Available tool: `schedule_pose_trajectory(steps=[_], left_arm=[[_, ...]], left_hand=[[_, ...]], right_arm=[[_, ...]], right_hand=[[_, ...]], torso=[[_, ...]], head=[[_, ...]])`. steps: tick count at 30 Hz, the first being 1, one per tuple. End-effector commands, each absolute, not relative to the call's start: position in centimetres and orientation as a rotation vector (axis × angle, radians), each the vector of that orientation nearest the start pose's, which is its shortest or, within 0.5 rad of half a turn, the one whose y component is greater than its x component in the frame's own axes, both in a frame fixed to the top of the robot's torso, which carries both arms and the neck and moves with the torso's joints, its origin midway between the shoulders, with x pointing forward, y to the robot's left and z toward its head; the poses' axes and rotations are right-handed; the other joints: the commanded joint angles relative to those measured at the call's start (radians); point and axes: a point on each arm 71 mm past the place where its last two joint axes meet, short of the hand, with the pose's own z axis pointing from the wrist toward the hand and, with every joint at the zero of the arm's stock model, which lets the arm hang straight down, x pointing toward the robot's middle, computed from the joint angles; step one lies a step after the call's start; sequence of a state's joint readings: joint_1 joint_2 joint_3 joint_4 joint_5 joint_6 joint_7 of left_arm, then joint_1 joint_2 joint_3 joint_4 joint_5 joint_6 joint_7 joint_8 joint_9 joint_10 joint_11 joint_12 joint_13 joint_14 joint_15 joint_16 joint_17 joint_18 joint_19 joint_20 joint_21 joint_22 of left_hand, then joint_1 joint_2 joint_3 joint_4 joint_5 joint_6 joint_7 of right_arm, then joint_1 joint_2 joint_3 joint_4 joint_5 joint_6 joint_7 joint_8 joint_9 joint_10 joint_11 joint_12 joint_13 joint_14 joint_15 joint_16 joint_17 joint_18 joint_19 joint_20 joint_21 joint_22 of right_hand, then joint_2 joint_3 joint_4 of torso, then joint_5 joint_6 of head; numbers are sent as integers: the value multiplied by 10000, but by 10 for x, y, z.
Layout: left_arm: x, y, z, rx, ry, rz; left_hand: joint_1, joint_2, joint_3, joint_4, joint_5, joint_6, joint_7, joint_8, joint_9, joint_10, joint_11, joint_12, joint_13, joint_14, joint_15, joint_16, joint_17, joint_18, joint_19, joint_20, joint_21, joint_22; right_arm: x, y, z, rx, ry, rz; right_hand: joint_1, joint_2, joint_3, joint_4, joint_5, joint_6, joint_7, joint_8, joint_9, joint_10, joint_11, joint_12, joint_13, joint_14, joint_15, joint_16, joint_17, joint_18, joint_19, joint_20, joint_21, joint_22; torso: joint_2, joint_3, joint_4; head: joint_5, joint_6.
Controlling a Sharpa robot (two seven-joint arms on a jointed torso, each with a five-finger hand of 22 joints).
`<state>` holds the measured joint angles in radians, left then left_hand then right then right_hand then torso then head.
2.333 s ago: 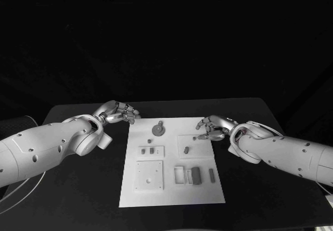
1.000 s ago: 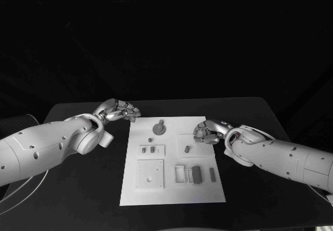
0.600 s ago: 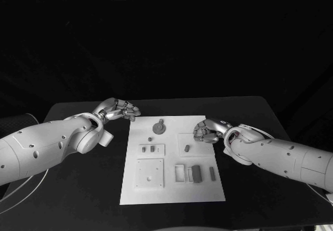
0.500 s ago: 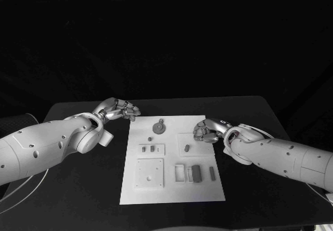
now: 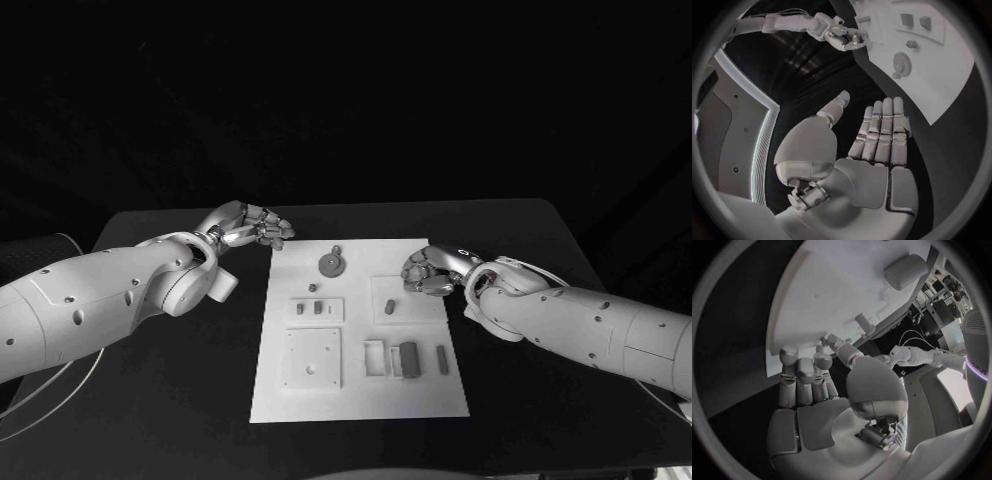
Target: Assemble the parts on the task board
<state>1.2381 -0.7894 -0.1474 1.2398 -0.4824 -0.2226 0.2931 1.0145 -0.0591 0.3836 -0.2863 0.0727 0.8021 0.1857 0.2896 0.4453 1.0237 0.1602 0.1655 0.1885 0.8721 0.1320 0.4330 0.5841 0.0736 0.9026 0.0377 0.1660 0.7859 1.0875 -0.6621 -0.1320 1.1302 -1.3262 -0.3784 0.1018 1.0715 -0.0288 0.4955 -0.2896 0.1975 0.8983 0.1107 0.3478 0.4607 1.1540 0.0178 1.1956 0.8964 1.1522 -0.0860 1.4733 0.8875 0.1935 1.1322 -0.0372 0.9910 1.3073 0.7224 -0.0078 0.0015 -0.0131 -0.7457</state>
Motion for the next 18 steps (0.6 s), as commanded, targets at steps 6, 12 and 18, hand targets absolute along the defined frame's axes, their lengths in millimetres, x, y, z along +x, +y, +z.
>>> schedule_pose_trajectory(steps=[6, 12, 18], left_arm=[[526, 260, -213, -6510, 16695, -11625], [526, 261, -213, -6525, 16694, -11596], [526, 261, -213, -6531, 16698, -11586]], left_hand=[[87, 34, -51, -13, -47, -8, 25, 5, -13, 35, 19, -61, -22, 63, 31, -62, 20, 68, 78, -16, -44, -14], [110, 33, -51, -19, -53, -6, 23, 6, -14, 38, 21, -72, -29, 61, 32, -69, 24, 67, 76, -16, -48, -16], [120, 34, -51, -20, -55, -5, 21, 5, -14, 38, 22, -78, -33, 61, 32, -72, 26, 66, 75, -16, -50, -17]], right_arm=[[505, -222, -294, -1197, 17897, 6242], [505, -223, -294, -1304, 17860, 6165], [505, -224, -294, -1348, 17815, 6098]], right_hand=[[131, 10, 8, -34, 59, 330, 67, 85, 41, 3, -128, -60, -1, -18, -114, 11, 2, 683, -30, -70, 47, 158], [146, -58, -13, -36, 56, 366, 51, 89, 49, 12, -144, -70, 2, -18, -132, 11, 5, 683, -32, -71, 53, 159], [153, -92, -23, -34, 56, 380, 44, 88, 52, 19, -152, -76, 3, -17, -140, 10, 5, 683, -32, -72, 55, 159]], torso=[[-3, -2, 0], [-1, 0, -2], [1, 5, -7]], head=[[-4, -30], [2, -53], [-2, -56]])
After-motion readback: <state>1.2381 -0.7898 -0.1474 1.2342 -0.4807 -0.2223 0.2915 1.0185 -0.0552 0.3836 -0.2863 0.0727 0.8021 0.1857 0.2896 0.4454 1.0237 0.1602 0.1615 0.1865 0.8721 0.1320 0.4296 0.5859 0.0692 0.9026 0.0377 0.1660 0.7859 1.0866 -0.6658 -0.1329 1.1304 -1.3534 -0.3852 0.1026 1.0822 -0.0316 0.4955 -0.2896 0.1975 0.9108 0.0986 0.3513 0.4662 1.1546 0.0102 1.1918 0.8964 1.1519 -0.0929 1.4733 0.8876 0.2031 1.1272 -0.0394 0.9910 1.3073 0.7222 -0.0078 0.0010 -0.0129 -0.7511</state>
